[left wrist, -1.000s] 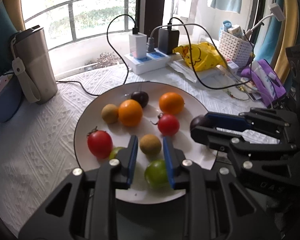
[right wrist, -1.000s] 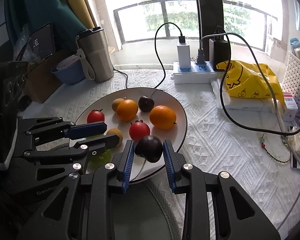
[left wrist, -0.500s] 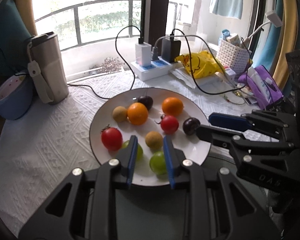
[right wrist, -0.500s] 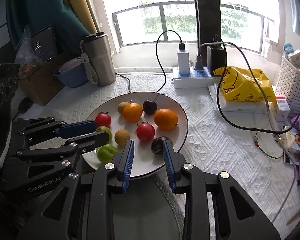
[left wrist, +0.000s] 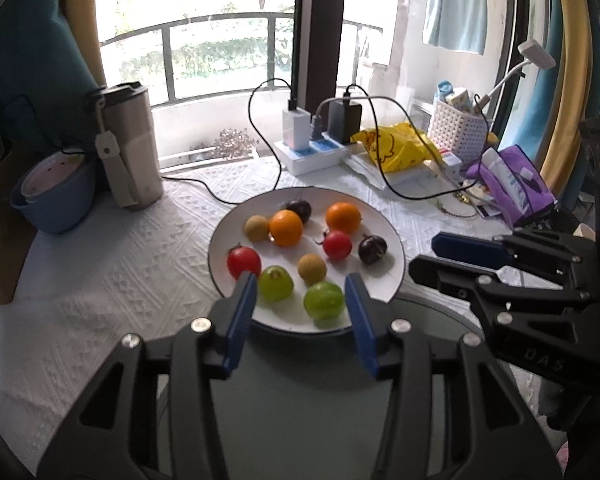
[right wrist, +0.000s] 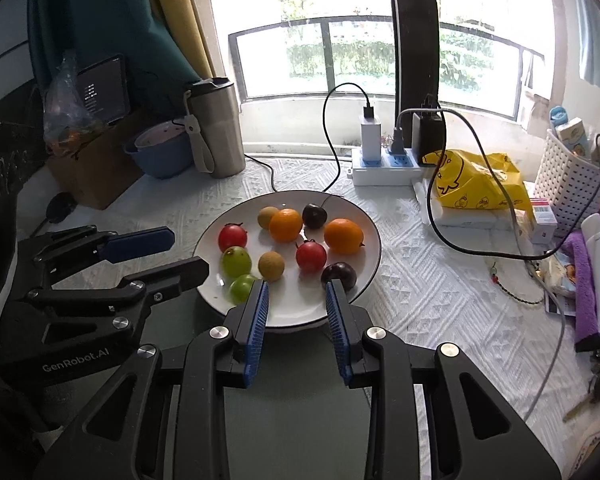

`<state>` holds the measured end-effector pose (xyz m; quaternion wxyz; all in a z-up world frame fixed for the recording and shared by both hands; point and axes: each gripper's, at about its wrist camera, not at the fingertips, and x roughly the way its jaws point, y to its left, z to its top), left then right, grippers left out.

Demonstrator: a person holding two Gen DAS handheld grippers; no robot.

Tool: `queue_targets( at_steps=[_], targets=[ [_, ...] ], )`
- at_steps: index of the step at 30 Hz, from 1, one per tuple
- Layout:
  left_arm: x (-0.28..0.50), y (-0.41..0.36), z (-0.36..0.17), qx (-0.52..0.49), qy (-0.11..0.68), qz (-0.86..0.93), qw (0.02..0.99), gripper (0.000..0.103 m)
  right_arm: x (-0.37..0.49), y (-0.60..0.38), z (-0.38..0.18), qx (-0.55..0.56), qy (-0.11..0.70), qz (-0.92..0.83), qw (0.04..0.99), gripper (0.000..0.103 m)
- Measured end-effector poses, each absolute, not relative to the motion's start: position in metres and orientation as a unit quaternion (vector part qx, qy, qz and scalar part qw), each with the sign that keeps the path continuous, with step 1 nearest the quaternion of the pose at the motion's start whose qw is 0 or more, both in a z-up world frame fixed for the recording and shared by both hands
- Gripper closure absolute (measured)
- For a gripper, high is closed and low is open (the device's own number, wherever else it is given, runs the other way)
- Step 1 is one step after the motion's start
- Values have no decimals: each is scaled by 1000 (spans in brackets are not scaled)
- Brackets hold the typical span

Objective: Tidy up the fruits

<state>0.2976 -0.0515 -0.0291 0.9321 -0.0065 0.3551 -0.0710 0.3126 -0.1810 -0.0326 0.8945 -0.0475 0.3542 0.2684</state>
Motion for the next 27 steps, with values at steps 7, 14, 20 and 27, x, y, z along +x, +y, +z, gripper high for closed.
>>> queue_targets(
  at_steps=[7, 14, 20, 27],
  targets=[
    [274, -46, -20, -10, 343, -64, 937, 55, 290, -178, -23, -53, 345, 271, 897, 71],
    [245, -36, -14, -18, 332, -63, 941, 24, 267, -173, -18, -59, 340, 273, 898, 71],
    [222, -31, -9, -18, 322, -54, 945, 16, 248, -170, -12, -65, 332, 273, 900, 71],
    [190, -27, -1, -7, 302, -47, 952, 14, 221, -165, -3, -73, 321, 274, 904, 71]
  ],
)
